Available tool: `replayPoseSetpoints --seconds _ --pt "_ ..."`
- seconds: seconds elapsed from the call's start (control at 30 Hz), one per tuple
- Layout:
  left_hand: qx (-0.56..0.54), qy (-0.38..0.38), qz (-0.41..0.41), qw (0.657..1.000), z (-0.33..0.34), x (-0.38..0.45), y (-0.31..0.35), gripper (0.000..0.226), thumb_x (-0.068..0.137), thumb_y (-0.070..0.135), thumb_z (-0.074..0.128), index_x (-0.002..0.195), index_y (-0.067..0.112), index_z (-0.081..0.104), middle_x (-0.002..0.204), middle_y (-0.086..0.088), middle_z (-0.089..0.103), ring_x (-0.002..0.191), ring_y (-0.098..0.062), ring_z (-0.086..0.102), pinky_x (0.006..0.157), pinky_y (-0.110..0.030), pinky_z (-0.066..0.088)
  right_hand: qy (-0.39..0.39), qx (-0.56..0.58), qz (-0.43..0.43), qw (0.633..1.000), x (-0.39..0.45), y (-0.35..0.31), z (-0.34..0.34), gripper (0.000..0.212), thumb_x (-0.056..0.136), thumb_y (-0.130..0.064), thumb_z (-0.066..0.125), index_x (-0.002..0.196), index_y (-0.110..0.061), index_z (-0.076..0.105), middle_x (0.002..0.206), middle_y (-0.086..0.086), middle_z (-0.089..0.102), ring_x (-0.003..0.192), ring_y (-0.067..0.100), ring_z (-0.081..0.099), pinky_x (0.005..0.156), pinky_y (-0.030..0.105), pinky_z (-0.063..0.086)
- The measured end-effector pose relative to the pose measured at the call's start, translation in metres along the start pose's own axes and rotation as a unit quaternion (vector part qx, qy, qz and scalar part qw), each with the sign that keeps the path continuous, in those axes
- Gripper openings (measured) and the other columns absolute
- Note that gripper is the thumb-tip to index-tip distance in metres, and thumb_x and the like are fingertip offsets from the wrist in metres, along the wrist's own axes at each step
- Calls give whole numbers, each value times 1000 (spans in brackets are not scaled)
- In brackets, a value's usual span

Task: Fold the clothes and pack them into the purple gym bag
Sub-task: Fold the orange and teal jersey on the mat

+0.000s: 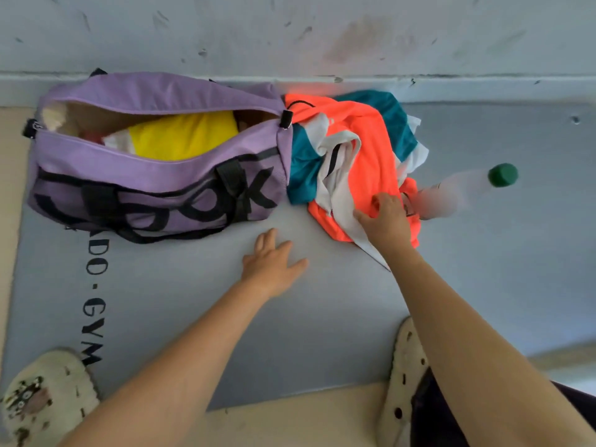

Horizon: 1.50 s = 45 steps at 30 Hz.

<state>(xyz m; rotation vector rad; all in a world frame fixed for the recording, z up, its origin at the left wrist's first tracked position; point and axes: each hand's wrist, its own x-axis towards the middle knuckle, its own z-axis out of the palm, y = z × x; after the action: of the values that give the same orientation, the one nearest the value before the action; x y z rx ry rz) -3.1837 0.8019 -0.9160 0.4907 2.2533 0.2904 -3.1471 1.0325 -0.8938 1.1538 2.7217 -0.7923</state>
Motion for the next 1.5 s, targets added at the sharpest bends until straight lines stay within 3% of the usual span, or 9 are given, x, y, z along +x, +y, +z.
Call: replayPoseSetpoints --seconds 0.2,0.4,0.5,0.6,0.97,1.07,1.23,1.37,1.5 --pt "-160 2 -20 987 -10 -3 8 53 92 58 50 131 24 59 157 -6 31 145 -21 26 115 -39 28 -122 61 -53 989 -39 -3 13 21 85 -12 69 70 -4 56 68 15 53 69 23 44 63 35 27" --pt "-520 103 19 848 -58 -47 45 27 89 42 64 114 31 62 114 4 63 108 -15 61 98 -43 51 -132 364 -64 920 -93 -61 -45 21 97 -9 55 76 -12 52 61 -9 52 60 2 44 60 16 38" --pt "-490 147 131 849 -101 -87 57 46 90 45 63 133 43 49 137 5 49 123 -8 50 106 -30 42 -145 430 -49 890 -111 -99 -98 14 97 -25 55 102 -14 63 95 10 68 91 21 63 87 34 49" --pt "-432 140 251 855 -148 -143 69 29 93 40 61 121 44 57 136 17 52 129 6 44 110 -20 35 -212 467 -90 854 -133 -134 -155 32 95 -28 59 109 1 62 96 15 64 87 26 59 80 39 46" --pt "-315 187 302 880 -241 -355 102 43 75 69 60 82 28 72 70 14 69 63 -3 64 59 -24 45 -306 417 -306 800 -260 -202 -326 22 89 -26 63 100 -9 71 90 10 72 80 20 69 68 27 54" --pt "-297 156 306 891 -251 -385 92 58 65 67 70 84 12 68 68 10 59 58 -7 54 53 -23 38 -282 403 -336 803 -273 -203 -352 15 93 -24 60 96 -11 67 87 8 68 77 19 65 66 27 54" --pt "-249 -33 244 937 -232 -395 49 33 71 51 78 100 34 75 103 10 75 97 -9 71 84 -25 56 -106 378 -292 872 -273 -194 -356 17 98 -23 55 85 -17 65 77 4 62 71 15 57 67 30 46" --pt "-331 17 212 919 -214 -387 37 48 72 61 74 110 33 70 109 11 74 103 -9 69 92 -31 54 39 195 -247 949 -269 -187 -318 14 91 -30 64 84 -18 66 76 -2 62 78 15 56 64 27 40" --pt "-459 161 128 864 -220 -378 43 64 67 68 72 108 19 71 106 -5 74 100 -19 70 93 -40 54 35 230 -261 937 -289 -185 -269 26 86 -33 69 103 -17 60 97 -4 62 89 9 58 75 18 41"
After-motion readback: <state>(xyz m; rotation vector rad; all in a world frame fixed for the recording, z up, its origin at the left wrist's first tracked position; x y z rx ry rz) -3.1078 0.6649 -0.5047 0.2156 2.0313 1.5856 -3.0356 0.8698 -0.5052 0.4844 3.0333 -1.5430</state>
